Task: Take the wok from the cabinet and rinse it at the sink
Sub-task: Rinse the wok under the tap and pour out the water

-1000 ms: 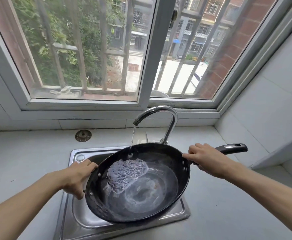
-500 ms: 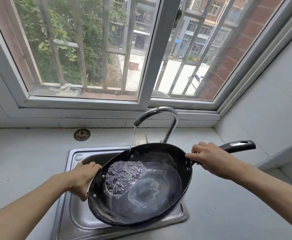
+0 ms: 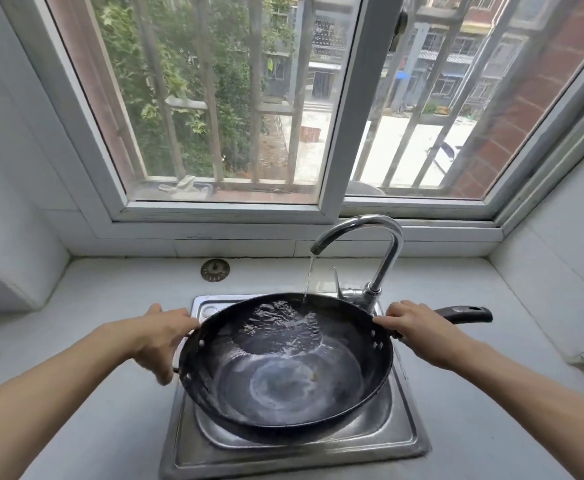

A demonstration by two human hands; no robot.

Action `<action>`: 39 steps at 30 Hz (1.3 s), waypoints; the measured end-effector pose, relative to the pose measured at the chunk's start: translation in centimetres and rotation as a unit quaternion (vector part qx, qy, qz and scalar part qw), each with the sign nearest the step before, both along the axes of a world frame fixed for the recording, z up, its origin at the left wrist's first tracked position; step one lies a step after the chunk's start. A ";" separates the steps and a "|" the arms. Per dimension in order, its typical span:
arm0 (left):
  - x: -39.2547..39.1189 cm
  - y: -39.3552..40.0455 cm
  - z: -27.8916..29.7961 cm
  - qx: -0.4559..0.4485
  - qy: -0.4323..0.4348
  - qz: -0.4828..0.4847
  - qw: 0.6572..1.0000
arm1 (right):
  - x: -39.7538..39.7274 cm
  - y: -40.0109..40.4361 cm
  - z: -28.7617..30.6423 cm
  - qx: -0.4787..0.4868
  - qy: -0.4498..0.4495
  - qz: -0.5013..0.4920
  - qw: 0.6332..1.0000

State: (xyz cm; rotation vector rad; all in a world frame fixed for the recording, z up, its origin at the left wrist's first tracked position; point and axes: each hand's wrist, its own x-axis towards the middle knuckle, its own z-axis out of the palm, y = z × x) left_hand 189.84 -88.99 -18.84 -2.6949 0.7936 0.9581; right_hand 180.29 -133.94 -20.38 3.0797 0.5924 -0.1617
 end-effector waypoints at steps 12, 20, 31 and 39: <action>-1.5 4.3 4.0 0.062 0.003 0.077 0.995 | 3.2 3.7 -5.8 0.125 -0.003 0.040 0.991; -2.1 3.2 6.2 0.101 -0.027 0.075 0.992 | 2.9 4.6 -9.7 0.150 -0.020 0.028 0.988; -1.2 3.2 7.1 0.079 -0.113 0.080 0.987 | 5.3 4.3 -10.4 0.173 -0.083 -0.019 0.981; -1.8 3.7 8.1 0.121 -0.165 0.059 0.977 | 7.1 5.8 -10.5 0.193 -0.097 -0.002 0.976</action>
